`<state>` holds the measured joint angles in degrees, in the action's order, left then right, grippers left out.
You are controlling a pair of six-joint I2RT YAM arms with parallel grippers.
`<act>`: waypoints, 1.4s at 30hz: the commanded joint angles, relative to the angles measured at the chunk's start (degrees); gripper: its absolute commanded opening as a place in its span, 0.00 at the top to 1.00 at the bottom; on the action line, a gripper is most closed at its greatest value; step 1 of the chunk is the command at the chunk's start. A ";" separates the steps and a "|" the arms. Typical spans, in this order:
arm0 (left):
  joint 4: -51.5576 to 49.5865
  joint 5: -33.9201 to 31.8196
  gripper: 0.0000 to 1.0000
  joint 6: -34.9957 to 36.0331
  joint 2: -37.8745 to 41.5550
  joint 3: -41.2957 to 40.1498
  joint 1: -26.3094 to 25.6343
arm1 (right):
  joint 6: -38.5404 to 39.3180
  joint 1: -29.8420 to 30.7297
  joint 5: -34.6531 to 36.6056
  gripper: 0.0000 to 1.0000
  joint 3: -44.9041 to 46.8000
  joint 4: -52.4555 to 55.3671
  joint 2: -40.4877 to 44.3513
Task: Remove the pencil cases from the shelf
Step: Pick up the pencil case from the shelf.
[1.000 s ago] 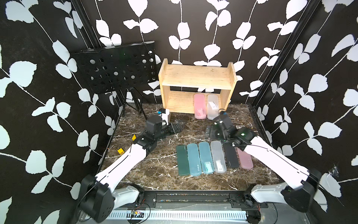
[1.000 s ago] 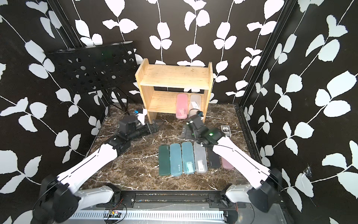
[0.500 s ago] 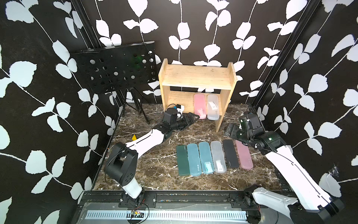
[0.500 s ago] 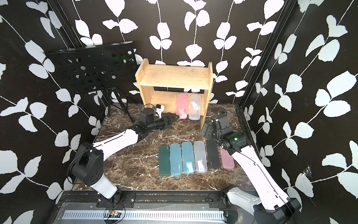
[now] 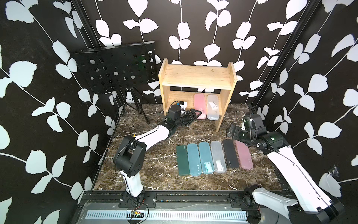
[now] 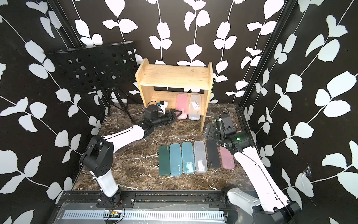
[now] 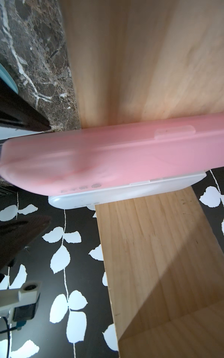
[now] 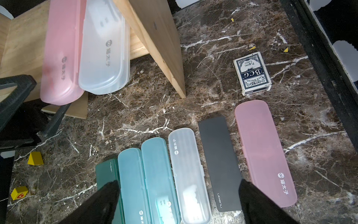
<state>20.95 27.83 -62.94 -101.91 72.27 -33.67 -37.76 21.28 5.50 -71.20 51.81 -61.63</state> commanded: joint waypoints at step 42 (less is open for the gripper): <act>-5.20 -11.36 1.00 31.73 49.07 -34.37 -0.25 | -6.82 21.96 -12.53 0.01 -23.87 -28.34 -25.58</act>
<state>16.12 18.06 -33.34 -55.72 39.59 -33.71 -42.98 41.91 -3.99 -89.93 30.04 -84.64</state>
